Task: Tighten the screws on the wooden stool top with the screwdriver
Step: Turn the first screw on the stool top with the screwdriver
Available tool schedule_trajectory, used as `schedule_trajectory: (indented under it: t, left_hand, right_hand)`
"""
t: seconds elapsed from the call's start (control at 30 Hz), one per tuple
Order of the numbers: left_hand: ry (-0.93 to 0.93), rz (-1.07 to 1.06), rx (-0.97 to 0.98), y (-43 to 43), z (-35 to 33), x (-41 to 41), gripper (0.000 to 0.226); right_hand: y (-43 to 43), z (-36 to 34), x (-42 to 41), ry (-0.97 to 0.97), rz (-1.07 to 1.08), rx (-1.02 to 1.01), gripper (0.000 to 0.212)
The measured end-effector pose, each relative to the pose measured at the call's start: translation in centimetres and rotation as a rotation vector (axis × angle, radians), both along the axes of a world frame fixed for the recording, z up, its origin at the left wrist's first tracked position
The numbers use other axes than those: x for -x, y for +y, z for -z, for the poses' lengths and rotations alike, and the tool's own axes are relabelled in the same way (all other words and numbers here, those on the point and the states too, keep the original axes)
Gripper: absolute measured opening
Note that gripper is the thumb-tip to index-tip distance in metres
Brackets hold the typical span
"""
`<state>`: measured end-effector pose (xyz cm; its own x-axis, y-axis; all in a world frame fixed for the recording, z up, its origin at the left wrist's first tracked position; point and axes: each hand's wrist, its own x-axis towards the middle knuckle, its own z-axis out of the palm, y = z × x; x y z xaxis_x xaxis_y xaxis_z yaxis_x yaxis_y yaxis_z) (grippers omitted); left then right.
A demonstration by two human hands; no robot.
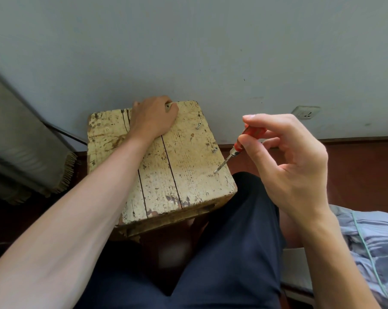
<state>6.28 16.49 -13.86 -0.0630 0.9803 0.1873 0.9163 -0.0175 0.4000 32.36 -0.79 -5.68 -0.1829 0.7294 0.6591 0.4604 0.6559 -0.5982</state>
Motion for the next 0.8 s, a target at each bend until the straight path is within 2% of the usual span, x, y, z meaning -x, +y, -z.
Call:
schedule_trajectory:
  t: [0.17, 0.43, 0.8]
  left_hand:
    - [0.005, 0.008, 0.01, 0.0, 0.1, 0.1, 0.047]
    - [0.006, 0.011, 0.004, 0.2, 0.2, 0.2, 0.048]
    - [0.008, 0.008, 0.001, 0.3, 0.3, 0.3, 0.05]
  right_hand:
    - [-0.2, -0.3, -1.0, 0.01, -0.102, 0.093, 0.037]
    - [-0.3, -0.3, -0.9, 0.042, -0.094, 0.133, 0.033]
    - [-0.4, -0.3, 0.3, 0.021, -0.001, 0.021, 0.027]
